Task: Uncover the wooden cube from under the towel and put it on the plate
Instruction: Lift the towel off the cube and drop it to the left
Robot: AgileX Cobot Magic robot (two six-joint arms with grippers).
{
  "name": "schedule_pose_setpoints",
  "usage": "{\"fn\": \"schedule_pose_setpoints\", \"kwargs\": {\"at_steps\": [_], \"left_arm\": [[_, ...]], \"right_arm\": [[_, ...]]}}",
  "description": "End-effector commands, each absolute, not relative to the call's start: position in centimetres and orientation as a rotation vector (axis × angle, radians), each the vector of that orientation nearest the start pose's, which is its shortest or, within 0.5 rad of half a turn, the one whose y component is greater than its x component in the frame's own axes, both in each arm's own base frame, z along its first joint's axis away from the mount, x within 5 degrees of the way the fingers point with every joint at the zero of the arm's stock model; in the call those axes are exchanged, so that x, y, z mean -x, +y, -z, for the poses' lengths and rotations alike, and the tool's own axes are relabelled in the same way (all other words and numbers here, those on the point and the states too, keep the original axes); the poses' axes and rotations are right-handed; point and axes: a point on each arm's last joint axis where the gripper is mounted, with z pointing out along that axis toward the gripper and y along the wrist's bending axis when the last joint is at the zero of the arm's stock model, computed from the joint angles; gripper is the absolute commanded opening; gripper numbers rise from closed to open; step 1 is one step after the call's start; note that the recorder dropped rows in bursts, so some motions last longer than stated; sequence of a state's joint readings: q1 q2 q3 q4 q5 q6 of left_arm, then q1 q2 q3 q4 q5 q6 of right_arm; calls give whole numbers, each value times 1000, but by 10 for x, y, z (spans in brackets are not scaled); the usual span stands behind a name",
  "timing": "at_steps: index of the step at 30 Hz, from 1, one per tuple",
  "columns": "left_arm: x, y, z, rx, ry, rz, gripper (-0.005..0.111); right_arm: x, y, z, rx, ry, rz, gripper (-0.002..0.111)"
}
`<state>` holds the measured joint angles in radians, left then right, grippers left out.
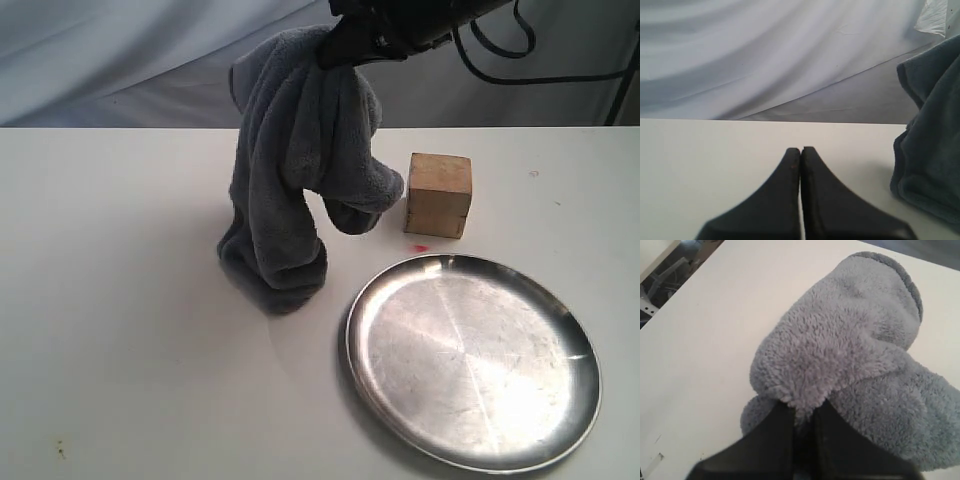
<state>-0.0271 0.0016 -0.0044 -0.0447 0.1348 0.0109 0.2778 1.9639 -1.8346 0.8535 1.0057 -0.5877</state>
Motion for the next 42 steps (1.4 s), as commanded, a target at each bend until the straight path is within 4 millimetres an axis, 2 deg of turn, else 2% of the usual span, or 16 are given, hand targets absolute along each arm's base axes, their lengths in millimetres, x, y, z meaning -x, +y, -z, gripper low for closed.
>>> {"fn": "schedule_pose_setpoints", "kwargs": {"at_steps": [1,5,10,14,15,17,20,23,24,26,28,34,40,41,42], "left_arm": [[-56,-2,-201,2,1617,54,1],[-56,-2,-201,2,1617,54,1],[-56,-2,-201,2,1617,54,1],[-56,-2,-201,0,1617,52,1],[-56,-2,-201,0,1617,52,1],[-56,-2,-201,0,1617,52,1],[-56,-2,-201,0,1617,52,1],[-56,-2,-201,1,1617,53,1],[-56,-2,-201,1,1617,53,1],[-56,-2,-201,1,1617,53,1],[-56,-2,-201,1,1617,53,1],[-56,-2,-201,1,1617,53,1],[-56,-2,-201,1,1617,53,1],[-56,-2,-201,1,1617,53,1],[-56,-2,-201,1,1617,53,1]], "right_arm": [[-411,177,-324,703,2263,-900,0],[-422,176,-295,675,2373,-841,0],[-438,181,-252,618,2448,-887,0],[-446,184,-226,582,2491,-914,0],[-448,187,-215,570,2511,-936,0],[-450,196,-209,562,2484,-945,0],[-451,214,-216,546,2362,-996,0],[-442,243,-228,642,2179,-1128,0],[-440,248,-227,670,2168,-1118,0],[-436,255,-221,770,2181,-986,0],[-435,253,-214,837,2233,-871,0],[-438,234,-198,856,2417,-553,0],[-438,231,-196,809,2464,-532,0],[-437,231,-195,815,2471,-533,2],[-435,231,-195,833,2487,-537,9]]}}
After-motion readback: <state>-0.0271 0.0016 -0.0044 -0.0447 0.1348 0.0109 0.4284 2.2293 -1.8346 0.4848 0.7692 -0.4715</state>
